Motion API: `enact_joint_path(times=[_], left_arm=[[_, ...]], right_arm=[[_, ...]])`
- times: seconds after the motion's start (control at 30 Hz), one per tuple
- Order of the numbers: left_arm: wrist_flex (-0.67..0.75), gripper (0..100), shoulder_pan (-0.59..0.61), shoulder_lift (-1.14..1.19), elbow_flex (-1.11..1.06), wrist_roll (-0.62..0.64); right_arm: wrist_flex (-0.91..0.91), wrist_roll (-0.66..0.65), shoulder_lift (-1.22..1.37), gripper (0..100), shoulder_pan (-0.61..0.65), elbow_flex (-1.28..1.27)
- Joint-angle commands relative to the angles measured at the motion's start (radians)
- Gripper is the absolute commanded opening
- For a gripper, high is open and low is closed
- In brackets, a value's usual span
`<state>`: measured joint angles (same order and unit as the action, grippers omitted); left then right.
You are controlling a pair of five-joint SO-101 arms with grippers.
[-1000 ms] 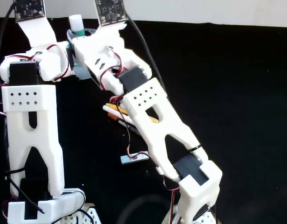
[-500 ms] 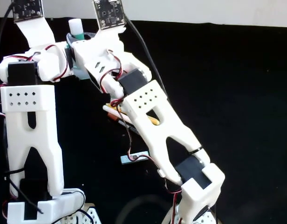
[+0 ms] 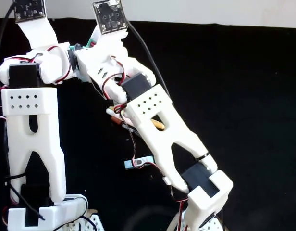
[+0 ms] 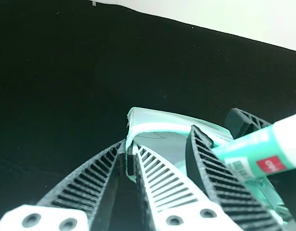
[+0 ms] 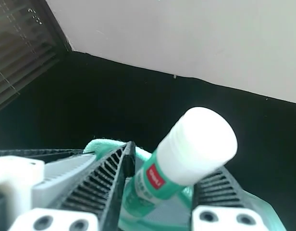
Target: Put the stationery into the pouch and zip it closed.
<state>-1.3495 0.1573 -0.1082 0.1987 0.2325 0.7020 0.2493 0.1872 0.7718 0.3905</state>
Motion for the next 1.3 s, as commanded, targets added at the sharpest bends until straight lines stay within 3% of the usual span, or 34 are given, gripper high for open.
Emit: enact_joint_path(times=[0.0,0.57,0.87,1.27], left_arm=[[0.009,1,0.013,0.016,-0.004,-0.008],[0.011,1,0.013,0.016,-0.007,-0.009],[0.026,1,0.013,0.016,-0.005,-0.008],[0.031,1,0.013,0.016,-0.008,-0.006]], right_arm=[[0.007,0.005,-0.056,16.3,0.012,0.013],[0.068,0.002,-0.226,16.3,0.079,0.016],[0.068,0.002,-0.237,16.3,0.007,0.016],[0.34,-0.101,-0.398,16.3,-0.044,0.016]])
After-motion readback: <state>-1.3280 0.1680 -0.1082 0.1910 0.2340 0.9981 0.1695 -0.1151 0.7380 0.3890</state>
